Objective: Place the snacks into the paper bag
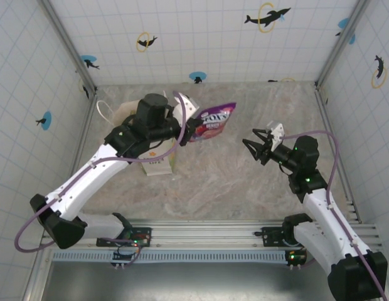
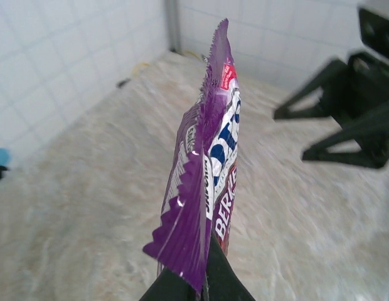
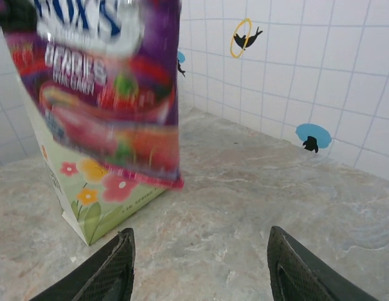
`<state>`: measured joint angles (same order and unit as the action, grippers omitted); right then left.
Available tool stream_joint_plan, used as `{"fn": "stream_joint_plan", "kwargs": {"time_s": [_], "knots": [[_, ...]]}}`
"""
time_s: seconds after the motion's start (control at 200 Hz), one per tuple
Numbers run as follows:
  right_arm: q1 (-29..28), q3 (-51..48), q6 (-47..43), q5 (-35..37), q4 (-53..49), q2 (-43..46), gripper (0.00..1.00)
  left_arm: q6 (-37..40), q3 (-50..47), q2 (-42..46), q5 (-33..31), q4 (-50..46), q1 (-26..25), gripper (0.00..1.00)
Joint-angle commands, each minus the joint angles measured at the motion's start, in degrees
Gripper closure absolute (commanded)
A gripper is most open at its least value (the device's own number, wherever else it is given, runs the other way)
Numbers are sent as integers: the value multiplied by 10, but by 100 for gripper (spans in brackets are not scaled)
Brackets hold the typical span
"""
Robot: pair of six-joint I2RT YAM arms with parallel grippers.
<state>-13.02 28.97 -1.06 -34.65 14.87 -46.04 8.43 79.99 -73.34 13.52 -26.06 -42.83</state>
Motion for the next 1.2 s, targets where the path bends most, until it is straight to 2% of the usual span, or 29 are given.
{"fn": "stream_joint_plan", "kwargs": {"time_s": [0.0,0.185,0.4,0.721,0.861,1.196], "knots": [[2,-14,46,-6,61,-11,43,-53,43,18,-109,28,-5,100],[0,-16,66,-15,80,-31,43,-101,87,22,-267,57,-5,100],[-8,-19,68,-13,85,-45,43,-119,56,70,-358,148,-5,100],[-29,-21,62,-8,86,-65,44,-127,34,93,-503,122,-5,100],[-40,-18,58,-5,84,-76,45,-131,6,102,-531,125,-5,100],[-58,-19,48,1,78,-85,45,-207,-53,104,-516,85,-3,100]]}}
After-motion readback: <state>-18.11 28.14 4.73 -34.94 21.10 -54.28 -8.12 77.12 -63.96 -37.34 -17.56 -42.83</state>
